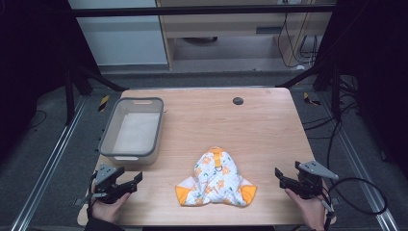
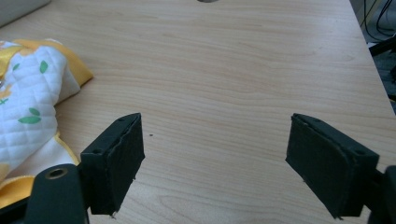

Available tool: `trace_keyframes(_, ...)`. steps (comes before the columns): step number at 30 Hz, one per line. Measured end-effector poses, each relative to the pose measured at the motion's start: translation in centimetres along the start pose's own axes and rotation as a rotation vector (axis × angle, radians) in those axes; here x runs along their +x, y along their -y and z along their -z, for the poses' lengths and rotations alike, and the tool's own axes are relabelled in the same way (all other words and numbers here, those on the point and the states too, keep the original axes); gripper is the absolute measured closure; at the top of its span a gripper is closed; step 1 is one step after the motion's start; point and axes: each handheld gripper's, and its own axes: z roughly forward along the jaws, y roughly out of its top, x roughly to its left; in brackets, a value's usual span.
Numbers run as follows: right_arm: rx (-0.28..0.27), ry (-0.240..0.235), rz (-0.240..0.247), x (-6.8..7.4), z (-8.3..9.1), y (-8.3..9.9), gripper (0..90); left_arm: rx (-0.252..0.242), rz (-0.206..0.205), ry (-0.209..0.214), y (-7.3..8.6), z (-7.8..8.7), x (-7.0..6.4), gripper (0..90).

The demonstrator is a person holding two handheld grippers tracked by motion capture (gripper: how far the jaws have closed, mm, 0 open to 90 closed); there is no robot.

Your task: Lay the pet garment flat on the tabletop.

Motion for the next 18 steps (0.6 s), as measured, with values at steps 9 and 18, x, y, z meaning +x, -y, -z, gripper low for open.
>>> trace_keyframes(9, 0.012, -0.041, 0.021, 0.4, 0.0, -0.1, 24.4, -0.015, -0.012, 0.028, -0.1, 0.4, -0.7, 25.1)
trace_keyframes(18, 0.014, -0.097, 0.031, 1.2, 0.1, -0.8, 27.4, -0.036, -0.041, 0.058, -0.8, 0.6, -1.9, 26.1)
